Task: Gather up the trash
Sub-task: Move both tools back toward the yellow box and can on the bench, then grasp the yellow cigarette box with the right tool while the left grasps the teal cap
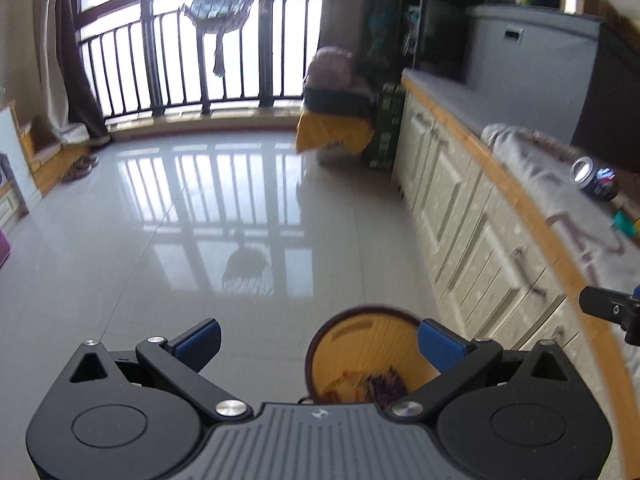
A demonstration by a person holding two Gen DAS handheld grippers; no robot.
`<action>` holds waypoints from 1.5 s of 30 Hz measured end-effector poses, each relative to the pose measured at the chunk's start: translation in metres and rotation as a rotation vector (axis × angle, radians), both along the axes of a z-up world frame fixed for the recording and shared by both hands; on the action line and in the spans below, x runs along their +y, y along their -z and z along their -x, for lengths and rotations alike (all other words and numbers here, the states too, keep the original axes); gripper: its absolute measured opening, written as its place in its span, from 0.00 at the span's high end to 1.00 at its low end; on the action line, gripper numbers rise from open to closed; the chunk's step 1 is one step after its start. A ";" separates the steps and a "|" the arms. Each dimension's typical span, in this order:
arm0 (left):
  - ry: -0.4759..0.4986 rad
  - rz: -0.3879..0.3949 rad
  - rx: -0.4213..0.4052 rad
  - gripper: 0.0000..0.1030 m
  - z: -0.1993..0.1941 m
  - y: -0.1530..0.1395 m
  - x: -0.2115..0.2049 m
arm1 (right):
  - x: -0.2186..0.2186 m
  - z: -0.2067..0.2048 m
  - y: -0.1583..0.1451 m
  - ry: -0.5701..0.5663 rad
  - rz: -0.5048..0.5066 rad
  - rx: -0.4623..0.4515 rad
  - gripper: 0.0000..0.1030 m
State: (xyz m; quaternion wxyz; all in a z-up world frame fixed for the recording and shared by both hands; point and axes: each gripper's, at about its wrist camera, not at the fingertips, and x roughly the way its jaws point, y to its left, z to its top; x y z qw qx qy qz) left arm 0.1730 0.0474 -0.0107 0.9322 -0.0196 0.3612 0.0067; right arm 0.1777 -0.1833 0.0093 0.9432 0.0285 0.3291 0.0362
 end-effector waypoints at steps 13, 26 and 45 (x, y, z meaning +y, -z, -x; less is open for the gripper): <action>0.169 0.049 -0.156 0.00 0.002 -0.046 -0.076 | -0.067 0.023 -0.047 0.122 0.008 -0.135 0.00; 0.383 0.136 -0.218 0.00 -0.017 -0.053 -0.192 | -0.170 0.038 -0.060 0.252 0.059 -0.218 0.00; 0.579 0.189 -0.228 0.00 -0.083 -0.011 -0.296 | -0.251 -0.032 -0.005 0.134 0.099 -0.213 0.30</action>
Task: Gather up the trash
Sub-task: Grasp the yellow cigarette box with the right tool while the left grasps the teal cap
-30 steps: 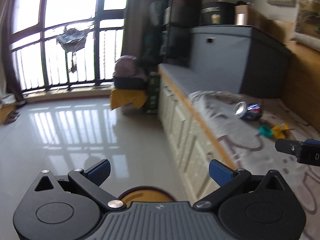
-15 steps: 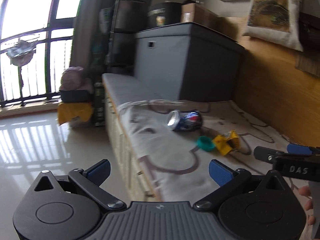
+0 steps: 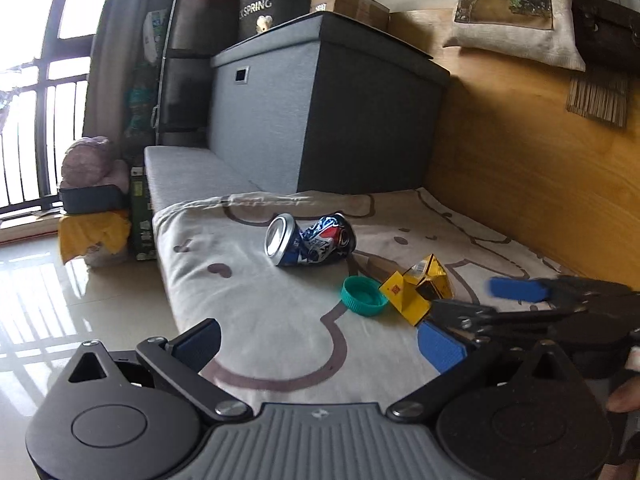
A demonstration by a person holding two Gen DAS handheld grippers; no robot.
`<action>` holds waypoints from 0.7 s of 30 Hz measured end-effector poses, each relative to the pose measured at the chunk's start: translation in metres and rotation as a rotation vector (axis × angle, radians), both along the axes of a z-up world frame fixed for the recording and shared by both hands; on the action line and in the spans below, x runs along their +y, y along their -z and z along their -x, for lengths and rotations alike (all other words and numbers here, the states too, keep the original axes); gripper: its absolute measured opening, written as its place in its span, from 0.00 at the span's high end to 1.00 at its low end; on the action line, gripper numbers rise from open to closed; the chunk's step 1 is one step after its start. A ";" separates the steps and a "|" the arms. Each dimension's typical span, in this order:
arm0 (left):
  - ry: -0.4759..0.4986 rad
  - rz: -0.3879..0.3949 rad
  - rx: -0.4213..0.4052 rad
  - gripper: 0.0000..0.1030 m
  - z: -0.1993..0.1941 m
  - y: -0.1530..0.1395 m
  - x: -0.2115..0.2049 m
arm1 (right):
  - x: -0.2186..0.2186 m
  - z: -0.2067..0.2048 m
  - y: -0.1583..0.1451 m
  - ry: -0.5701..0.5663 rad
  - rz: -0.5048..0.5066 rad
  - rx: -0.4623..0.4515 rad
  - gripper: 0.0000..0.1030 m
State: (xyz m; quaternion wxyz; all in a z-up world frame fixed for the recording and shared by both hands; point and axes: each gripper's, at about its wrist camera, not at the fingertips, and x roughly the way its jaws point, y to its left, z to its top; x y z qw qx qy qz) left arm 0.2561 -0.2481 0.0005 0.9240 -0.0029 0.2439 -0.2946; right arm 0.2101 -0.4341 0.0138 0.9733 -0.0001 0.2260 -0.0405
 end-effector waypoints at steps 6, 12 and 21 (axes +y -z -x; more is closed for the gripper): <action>0.051 -0.041 0.022 0.00 -0.022 0.010 -0.004 | 0.005 -0.040 0.016 -0.060 0.026 0.041 0.56; 0.105 -0.040 0.043 0.05 -0.037 0.018 -0.009 | 0.012 -0.062 0.034 -0.031 0.131 0.064 0.62; 0.211 -0.130 0.007 0.22 -0.050 0.025 -0.050 | -0.010 -0.051 0.029 -0.011 0.118 0.061 0.99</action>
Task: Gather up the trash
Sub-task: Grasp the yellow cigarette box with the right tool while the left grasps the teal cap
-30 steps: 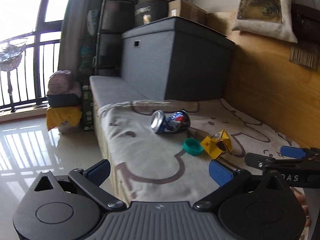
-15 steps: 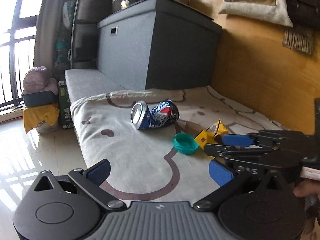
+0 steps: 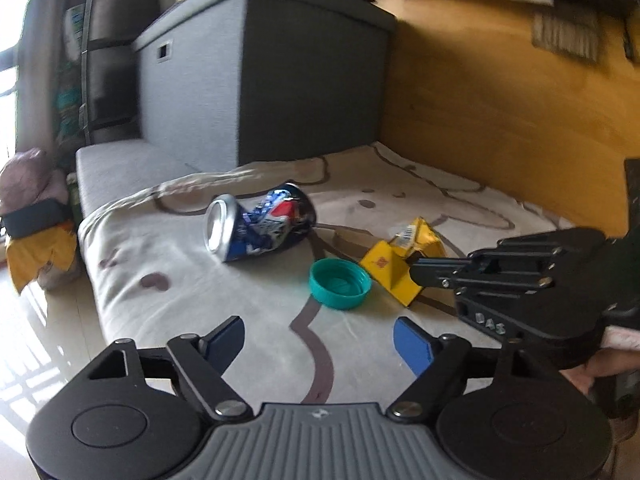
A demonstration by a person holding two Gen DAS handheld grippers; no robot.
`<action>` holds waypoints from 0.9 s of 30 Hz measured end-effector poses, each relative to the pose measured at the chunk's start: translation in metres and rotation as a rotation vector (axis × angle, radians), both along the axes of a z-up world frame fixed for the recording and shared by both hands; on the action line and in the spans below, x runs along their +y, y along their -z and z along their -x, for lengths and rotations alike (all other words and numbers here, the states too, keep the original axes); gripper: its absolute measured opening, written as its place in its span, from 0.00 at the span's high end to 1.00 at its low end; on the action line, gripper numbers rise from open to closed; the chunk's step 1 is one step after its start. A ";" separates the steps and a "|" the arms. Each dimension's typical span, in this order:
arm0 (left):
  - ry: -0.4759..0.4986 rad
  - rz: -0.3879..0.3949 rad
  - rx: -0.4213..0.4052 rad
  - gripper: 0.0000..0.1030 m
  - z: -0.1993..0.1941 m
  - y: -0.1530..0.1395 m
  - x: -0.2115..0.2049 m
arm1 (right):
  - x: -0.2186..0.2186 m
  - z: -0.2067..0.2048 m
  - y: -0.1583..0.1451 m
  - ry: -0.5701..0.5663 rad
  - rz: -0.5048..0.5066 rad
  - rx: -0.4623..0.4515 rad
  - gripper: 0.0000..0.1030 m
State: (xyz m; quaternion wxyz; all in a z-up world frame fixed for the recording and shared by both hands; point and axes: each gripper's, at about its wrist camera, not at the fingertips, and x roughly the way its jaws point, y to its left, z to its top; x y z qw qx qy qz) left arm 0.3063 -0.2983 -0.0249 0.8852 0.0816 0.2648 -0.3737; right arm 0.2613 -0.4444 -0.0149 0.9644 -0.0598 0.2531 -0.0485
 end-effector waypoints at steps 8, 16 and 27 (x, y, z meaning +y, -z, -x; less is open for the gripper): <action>0.058 -0.108 -0.063 0.39 -0.015 0.006 -0.024 | -0.011 0.000 0.000 -0.051 -0.064 -0.029 0.84; 0.106 -0.140 -0.091 0.39 -0.020 0.010 -0.030 | -0.001 -0.016 0.012 -0.082 0.031 0.035 0.87; 0.161 -0.187 -0.090 0.39 -0.033 0.018 -0.070 | -0.023 0.039 -0.020 -0.112 -0.001 0.043 0.99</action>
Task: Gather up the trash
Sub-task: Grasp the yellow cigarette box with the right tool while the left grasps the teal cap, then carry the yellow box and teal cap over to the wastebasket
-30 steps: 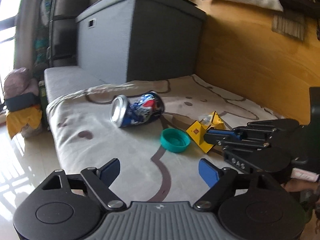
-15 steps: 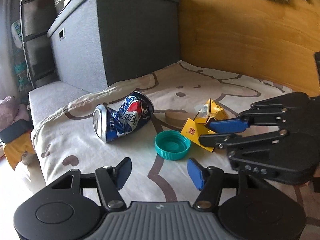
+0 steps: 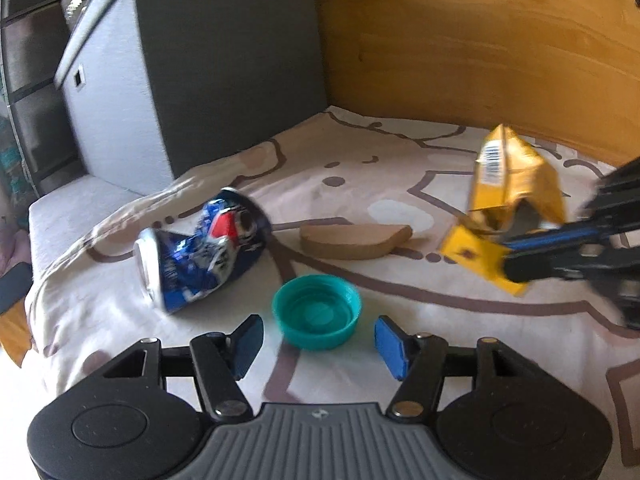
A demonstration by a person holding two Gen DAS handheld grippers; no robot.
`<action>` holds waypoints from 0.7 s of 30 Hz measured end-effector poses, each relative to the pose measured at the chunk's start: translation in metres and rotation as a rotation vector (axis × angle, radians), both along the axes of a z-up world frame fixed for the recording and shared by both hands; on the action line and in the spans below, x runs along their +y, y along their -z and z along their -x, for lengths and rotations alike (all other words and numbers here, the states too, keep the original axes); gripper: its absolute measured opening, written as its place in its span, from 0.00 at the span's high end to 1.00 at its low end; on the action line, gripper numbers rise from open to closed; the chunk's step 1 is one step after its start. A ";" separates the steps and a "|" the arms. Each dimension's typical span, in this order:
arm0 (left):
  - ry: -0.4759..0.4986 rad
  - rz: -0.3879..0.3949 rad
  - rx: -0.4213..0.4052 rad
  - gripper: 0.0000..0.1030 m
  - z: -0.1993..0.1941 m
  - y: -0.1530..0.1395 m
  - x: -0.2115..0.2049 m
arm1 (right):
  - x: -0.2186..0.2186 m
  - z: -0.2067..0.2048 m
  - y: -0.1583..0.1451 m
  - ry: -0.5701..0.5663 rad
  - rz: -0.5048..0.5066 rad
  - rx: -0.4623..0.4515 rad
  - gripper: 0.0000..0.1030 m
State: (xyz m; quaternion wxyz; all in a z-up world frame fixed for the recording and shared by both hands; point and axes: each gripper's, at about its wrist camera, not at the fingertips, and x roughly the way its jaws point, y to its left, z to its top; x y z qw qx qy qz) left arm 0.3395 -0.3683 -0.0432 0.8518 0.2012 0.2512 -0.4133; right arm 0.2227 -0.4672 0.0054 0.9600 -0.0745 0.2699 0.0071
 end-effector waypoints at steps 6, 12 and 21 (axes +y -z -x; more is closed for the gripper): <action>-0.031 0.014 0.025 0.39 -0.006 0.004 -0.013 | -0.008 0.033 -0.009 -0.020 -0.066 0.033 0.99; -0.050 0.034 0.044 0.51 0.000 0.002 -0.010 | -0.011 0.057 -0.008 -0.024 -0.179 0.113 0.99; -0.051 0.052 0.088 0.51 0.043 -0.002 0.016 | -0.004 0.089 -0.003 -0.013 -0.227 0.143 0.83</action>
